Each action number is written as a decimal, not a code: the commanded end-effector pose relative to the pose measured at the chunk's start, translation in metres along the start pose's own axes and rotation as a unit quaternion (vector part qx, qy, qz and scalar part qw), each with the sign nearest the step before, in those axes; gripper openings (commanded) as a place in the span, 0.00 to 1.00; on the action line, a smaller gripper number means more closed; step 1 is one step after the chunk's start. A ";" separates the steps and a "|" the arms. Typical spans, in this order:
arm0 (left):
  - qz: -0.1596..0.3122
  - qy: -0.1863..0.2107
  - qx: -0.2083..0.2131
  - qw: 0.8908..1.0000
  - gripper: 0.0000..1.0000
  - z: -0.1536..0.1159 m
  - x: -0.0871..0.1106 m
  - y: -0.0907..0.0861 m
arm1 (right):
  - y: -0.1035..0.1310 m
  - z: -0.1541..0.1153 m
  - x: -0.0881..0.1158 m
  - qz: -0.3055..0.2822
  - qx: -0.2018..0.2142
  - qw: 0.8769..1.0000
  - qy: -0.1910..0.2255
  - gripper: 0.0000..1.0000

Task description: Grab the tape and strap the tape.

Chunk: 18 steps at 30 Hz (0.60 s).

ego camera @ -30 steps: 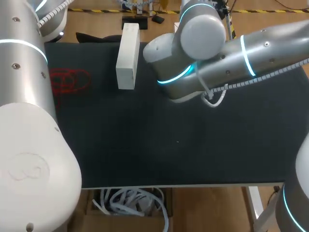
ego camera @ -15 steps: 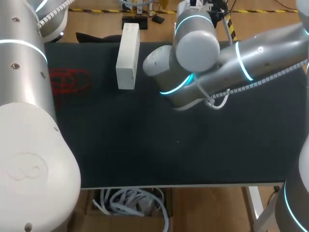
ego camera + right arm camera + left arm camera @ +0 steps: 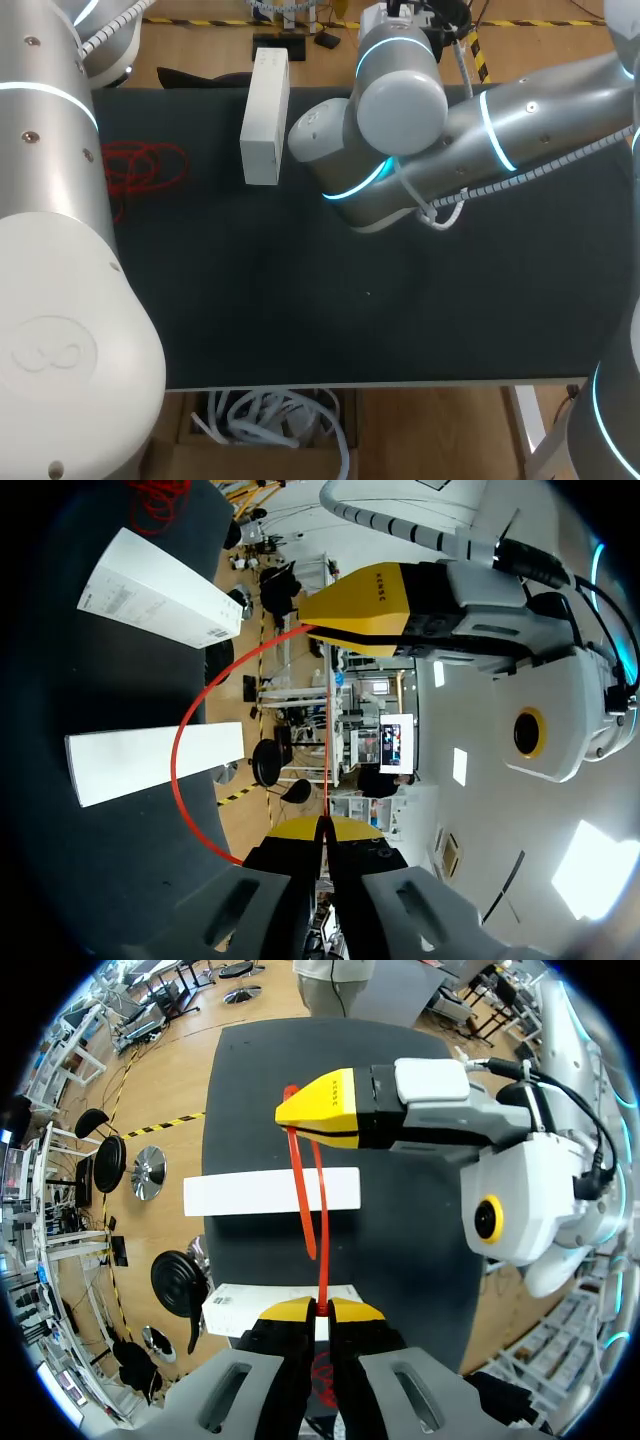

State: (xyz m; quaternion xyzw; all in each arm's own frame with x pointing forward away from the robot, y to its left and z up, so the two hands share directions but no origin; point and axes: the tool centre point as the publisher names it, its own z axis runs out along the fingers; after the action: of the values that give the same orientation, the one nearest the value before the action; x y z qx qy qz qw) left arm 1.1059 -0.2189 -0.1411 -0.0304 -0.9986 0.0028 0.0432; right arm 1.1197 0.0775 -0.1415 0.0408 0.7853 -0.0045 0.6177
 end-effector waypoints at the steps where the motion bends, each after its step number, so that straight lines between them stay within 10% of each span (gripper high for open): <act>1: 0.000 0.002 -0.002 1.000 0.00 -0.001 -0.001 0.000 | 0.009 -0.001 -0.002 0.000 0.002 1.000 0.002 0.00; 18: 0.000 0.002 -0.002 1.000 0.00 -0.001 -0.001 0.000 | 0.016 -0.002 -0.003 -0.002 -0.005 1.000 -0.001 0.00</act>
State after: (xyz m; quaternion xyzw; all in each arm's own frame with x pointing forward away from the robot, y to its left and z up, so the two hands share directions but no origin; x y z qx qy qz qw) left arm 1.1059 -0.2190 -0.1412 -0.0304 -0.9986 0.0028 0.0432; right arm 1.1193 0.0919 -0.1387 0.0355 0.7828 0.0008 0.6213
